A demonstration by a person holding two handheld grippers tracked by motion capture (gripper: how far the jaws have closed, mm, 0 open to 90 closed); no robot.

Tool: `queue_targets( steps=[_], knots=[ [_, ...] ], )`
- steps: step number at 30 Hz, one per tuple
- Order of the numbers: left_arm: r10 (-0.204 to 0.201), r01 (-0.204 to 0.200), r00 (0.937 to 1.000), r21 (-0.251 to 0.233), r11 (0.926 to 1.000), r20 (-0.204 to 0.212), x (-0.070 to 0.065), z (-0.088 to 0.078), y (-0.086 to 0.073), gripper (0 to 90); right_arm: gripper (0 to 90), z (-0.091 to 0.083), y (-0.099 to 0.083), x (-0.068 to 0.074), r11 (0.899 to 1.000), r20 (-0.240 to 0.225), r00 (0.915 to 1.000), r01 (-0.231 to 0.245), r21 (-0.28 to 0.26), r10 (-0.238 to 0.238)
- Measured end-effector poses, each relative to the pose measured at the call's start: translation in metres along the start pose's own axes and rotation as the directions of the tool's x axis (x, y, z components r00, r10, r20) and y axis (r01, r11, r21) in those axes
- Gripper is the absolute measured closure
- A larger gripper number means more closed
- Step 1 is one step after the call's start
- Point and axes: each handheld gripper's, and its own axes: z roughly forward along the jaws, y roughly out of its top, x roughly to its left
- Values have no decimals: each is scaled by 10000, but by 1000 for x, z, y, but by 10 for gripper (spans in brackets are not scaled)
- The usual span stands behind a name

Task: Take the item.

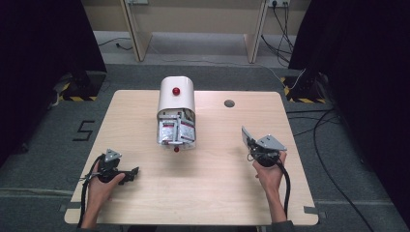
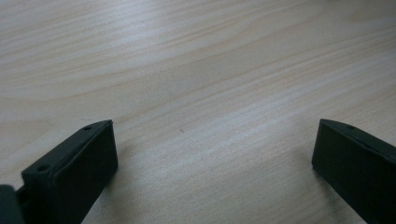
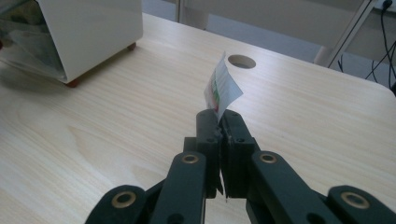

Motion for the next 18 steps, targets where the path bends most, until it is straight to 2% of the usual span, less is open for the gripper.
queue_targets(
  steps=[6,8,18],
  knots=[
    [1,-1,10000,-1,10000,0,0,0,0,0,875,7,-7,-1,9991,184,9996,195,382,-203],
    [6,-6,10000,-3,10000,-3,0,0,0,0,875,10,-10,-1,9975,334,9986,396,593,-416],
    [5,-5,10000,-4,10000,-5,0,0,0,0,866,19,-18,13,9897,58,9950,983,1043,-994]
  ],
)
